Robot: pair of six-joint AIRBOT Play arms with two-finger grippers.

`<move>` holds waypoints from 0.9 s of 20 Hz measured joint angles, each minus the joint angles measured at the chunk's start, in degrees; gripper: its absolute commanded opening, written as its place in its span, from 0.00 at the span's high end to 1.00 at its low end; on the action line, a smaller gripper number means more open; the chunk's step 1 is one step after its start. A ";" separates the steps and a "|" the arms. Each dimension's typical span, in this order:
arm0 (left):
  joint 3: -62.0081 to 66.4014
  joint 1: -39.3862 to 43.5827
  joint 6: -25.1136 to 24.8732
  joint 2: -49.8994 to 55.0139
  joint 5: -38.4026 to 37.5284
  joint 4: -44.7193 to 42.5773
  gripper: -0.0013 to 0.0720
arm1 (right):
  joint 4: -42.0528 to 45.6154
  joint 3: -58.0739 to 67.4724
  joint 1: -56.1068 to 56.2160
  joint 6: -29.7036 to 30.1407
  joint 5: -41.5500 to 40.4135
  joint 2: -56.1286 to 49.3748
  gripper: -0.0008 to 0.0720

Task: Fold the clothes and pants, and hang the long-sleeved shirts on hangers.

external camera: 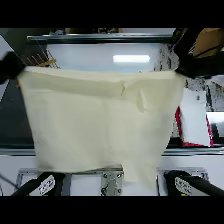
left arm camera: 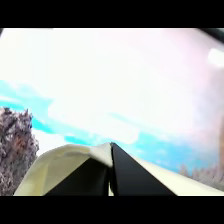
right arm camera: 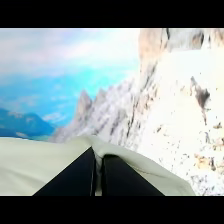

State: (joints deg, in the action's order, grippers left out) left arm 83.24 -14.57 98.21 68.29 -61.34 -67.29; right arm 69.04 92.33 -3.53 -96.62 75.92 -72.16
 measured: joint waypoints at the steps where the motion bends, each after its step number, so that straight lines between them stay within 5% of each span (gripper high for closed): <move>1: -0.02 1.14 0.09 4.63 0.42 -0.37 0.97 | 0.15 0.00 0.37 0.17 0.00 -4.52 0.97; 8: 0.07 4.20 1.79 24.17 11.37 3.32 0.97 | 0.70 0.09 1.07 0.59 -9.33 -21.81 0.97; 18: -5.01 0.61 -2.38 21.62 11.50 5.68 0.97 | 8.50 -2.29 0.92 0.61 -10.69 -20.15 0.97</move>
State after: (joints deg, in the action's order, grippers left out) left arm 78.24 -13.96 95.83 89.91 -49.84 -61.60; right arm 77.54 90.04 -2.61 -96.01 65.23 -92.31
